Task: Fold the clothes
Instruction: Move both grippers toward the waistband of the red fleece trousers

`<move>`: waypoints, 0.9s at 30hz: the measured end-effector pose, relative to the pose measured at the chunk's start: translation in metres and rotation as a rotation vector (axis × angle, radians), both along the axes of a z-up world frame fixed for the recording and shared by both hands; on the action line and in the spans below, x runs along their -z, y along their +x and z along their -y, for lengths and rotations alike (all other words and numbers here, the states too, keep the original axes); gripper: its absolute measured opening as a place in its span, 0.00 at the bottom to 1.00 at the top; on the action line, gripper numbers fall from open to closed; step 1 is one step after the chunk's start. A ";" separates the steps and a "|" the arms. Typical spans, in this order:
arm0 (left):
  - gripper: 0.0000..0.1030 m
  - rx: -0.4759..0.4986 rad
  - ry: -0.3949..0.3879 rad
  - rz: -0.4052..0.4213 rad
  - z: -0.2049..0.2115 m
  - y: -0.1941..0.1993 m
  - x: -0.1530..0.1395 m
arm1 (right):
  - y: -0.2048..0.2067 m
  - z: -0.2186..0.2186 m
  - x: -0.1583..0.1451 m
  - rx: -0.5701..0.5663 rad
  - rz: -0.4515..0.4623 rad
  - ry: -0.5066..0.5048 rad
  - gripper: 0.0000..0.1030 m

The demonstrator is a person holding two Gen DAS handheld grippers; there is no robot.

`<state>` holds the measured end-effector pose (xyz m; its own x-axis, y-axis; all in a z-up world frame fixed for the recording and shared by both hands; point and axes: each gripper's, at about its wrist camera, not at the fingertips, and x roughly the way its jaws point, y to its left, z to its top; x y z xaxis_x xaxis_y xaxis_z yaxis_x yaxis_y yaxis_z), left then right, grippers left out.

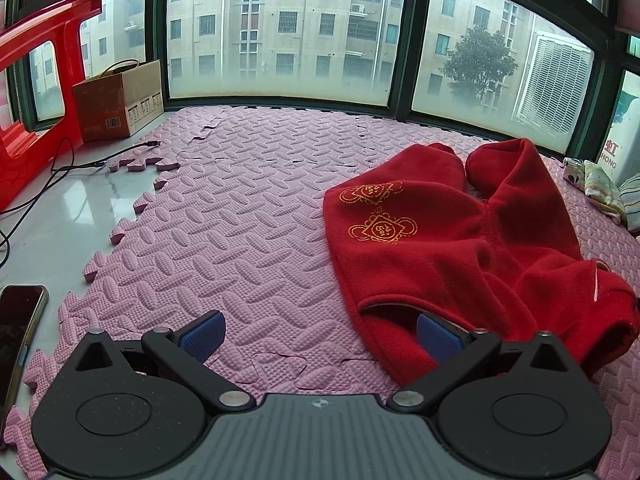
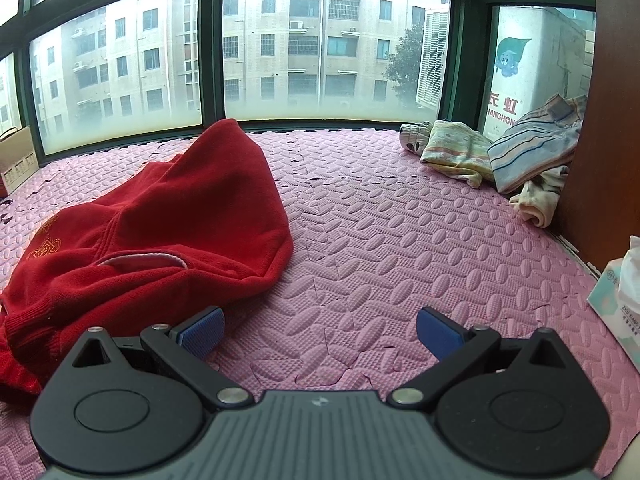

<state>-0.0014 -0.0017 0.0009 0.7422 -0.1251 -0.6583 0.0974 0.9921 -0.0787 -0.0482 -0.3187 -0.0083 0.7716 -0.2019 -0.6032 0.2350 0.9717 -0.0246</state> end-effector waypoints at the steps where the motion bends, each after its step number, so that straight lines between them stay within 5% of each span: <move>1: 1.00 0.006 -0.002 0.000 0.002 -0.001 -0.001 | -0.001 -0.001 0.000 -0.004 0.000 -0.001 1.00; 27: 1.00 0.095 -0.042 0.008 0.028 -0.020 -0.005 | -0.018 -0.025 -0.004 -0.067 -0.007 0.028 1.00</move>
<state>-0.0216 -0.0294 0.0063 0.7307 -0.2225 -0.6454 0.1917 0.9742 -0.1188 -0.0659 -0.2933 -0.0042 0.7784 -0.1329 -0.6135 0.1691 0.9856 0.0010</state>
